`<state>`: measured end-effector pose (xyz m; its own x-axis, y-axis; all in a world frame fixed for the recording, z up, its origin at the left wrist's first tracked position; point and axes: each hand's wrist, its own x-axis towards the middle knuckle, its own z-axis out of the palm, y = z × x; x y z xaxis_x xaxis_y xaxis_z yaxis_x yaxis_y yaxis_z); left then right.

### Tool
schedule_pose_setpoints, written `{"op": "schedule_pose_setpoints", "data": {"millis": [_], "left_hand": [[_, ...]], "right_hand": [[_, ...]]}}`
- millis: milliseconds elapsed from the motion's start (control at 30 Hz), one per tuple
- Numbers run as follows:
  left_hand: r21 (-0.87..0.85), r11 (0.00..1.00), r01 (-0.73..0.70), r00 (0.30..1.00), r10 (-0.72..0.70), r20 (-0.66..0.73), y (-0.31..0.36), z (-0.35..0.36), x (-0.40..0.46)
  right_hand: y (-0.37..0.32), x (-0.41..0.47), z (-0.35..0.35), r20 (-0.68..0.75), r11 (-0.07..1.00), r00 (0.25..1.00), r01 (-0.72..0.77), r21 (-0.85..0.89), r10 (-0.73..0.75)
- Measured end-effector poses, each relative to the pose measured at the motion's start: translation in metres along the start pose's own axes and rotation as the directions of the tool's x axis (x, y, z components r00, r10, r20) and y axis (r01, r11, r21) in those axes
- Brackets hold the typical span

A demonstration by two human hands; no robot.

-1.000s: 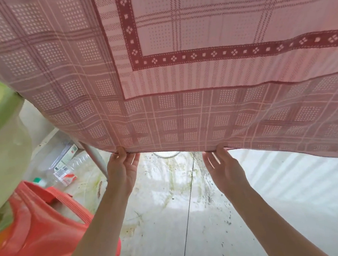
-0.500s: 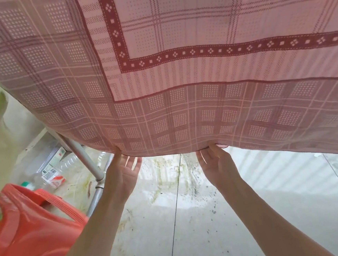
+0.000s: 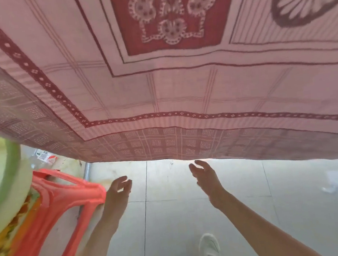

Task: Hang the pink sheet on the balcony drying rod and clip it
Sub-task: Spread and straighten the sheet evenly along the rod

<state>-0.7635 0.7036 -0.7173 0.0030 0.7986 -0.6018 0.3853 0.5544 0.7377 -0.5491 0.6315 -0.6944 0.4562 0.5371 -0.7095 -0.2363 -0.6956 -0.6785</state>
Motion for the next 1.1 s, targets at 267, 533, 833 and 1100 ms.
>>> {"op": "schedule_pose_setpoints", "data": {"millis": [267,533,833,1100], "left_hand": [[0.547,0.706,-0.45,0.888,0.293,0.354,0.082,0.026,-0.15],[0.622,0.673,-0.401,0.886,0.114,0.449,0.098,0.096,-0.226],[0.546,0.834,0.085,0.961,-0.212,0.175,0.07,0.286,-0.282],[0.254,0.965,0.066,0.954,-0.136,0.269,0.066,0.44,-0.217]], "right_hand": [[-0.034,-0.143,-0.121,-0.007,0.72,0.972,0.169,-0.673,-0.234],[0.0,-0.178,-0.251,-0.112,0.81,0.987,0.03,-0.586,-0.118],[0.039,-0.104,-0.425,0.0,0.83,0.996,0.075,-0.553,-0.09],[0.077,0.019,-0.494,-0.003,0.965,1.0,-0.026,-0.262,0.026]]}}
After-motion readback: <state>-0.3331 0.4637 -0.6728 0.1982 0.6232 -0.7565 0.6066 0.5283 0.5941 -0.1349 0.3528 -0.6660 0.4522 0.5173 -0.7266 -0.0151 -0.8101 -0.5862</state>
